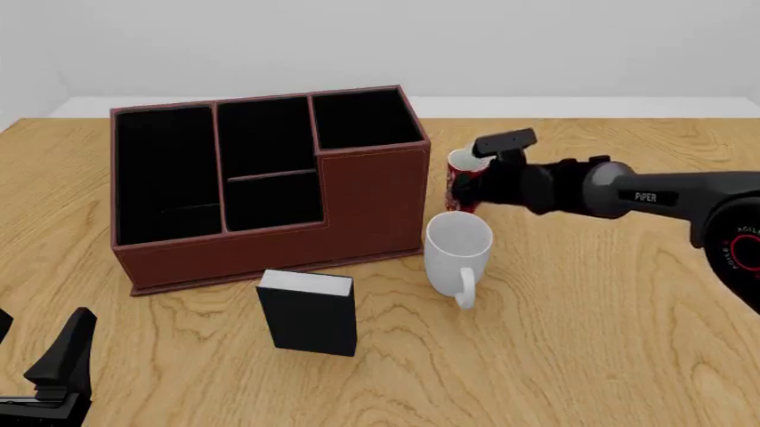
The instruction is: Pick up the red mug and place it to the right of the caddy.
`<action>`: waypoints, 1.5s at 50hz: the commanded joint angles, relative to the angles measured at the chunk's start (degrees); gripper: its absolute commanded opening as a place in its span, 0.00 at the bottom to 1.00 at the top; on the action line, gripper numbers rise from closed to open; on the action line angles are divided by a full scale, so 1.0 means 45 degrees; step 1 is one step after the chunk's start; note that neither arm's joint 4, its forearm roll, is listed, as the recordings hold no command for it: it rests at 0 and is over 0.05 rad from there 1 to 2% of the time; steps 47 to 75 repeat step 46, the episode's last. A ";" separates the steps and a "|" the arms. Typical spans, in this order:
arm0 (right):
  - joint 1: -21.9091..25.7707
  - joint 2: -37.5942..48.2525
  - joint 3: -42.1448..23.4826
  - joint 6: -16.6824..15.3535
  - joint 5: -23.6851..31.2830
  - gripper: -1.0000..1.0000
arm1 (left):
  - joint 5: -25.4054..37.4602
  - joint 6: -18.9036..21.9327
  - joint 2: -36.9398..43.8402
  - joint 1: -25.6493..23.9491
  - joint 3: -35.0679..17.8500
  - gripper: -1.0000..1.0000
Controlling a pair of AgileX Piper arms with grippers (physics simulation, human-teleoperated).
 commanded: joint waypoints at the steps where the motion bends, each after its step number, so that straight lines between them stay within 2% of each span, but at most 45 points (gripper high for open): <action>1: -0.0088 -0.0673 0.0109 0.0290 0.0174 1.00 | 0.0000 0.0000 0.0000 0.0000 0.0000 1.00; 12: 0.0036 -0.2398 0.0244 0.0879 0.0728 1.00 | 0.0000 0.0000 0.0000 0.0000 0.0000 1.00; 21: 0.0050 -0.5196 0.0868 0.0993 0.1429 1.00 | 0.0000 0.0000 0.0000 0.0000 0.0000 1.00; 36: 0.0156 -1.0575 0.2879 0.0675 0.2714 1.00 | 0.0000 0.0000 0.0000 0.0000 0.0000 1.00; 37: 0.0161 -1.1149 0.3090 0.0468 0.2834 1.00 | 0.0000 0.0000 0.0000 0.0000 0.0000 1.00; 46: 0.0168 -1.4410 0.4224 0.0307 0.4212 1.00 | 0.0000 0.0000 0.0000 0.0000 0.0000 1.00; 75: 0.0168 -1.4410 0.4224 0.0307 0.4212 1.00 | 0.0000 0.0000 0.0000 0.0000 0.0000 1.00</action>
